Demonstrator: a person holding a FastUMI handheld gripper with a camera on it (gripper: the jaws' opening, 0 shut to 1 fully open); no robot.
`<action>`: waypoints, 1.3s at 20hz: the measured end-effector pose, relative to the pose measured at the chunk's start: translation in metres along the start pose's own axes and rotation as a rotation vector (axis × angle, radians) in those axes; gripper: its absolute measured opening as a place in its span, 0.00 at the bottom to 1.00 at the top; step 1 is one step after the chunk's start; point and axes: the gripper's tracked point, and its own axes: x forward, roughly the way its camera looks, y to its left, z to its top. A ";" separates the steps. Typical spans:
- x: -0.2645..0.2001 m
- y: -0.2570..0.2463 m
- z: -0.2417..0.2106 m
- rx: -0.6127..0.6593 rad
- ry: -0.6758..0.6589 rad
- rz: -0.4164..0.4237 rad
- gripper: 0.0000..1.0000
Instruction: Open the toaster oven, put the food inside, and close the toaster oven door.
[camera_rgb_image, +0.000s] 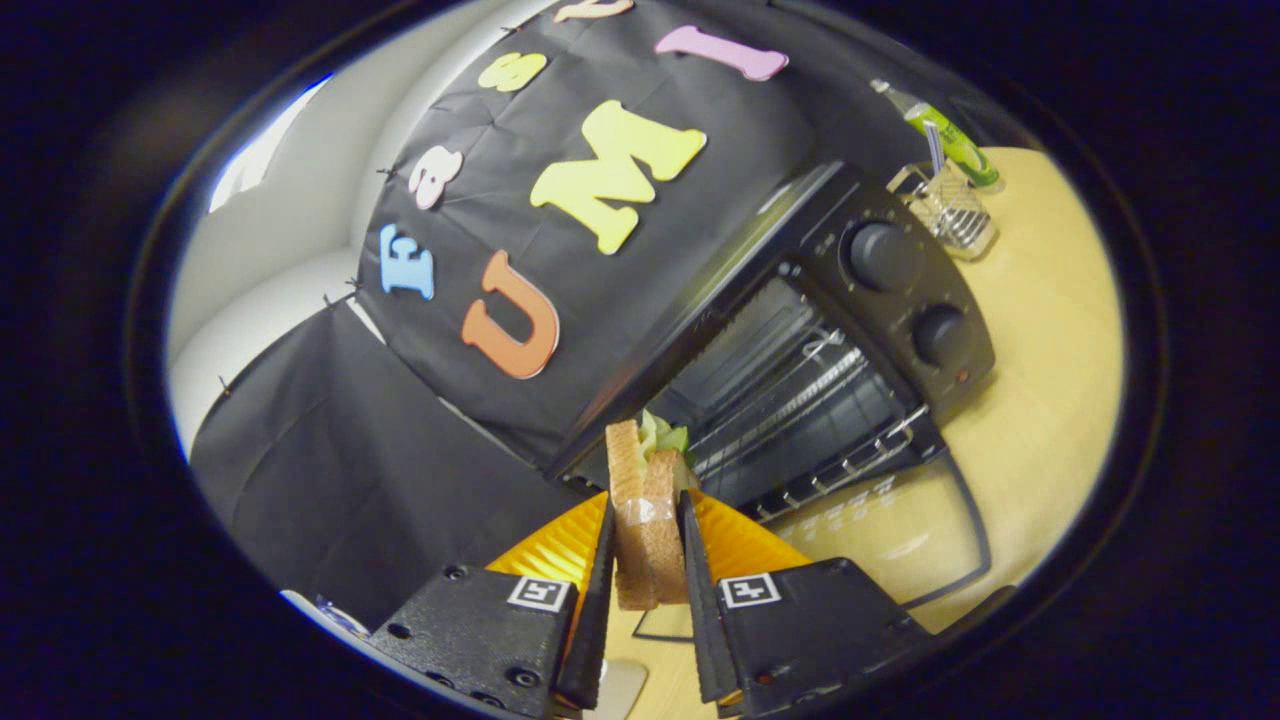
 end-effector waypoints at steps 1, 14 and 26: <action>0.003 0.001 0.013 0.031 -0.031 0.015 0.41; 0.032 -0.046 0.029 0.411 -0.028 -0.037 0.39; 0.099 -0.068 0.044 0.569 -0.311 -0.160 0.38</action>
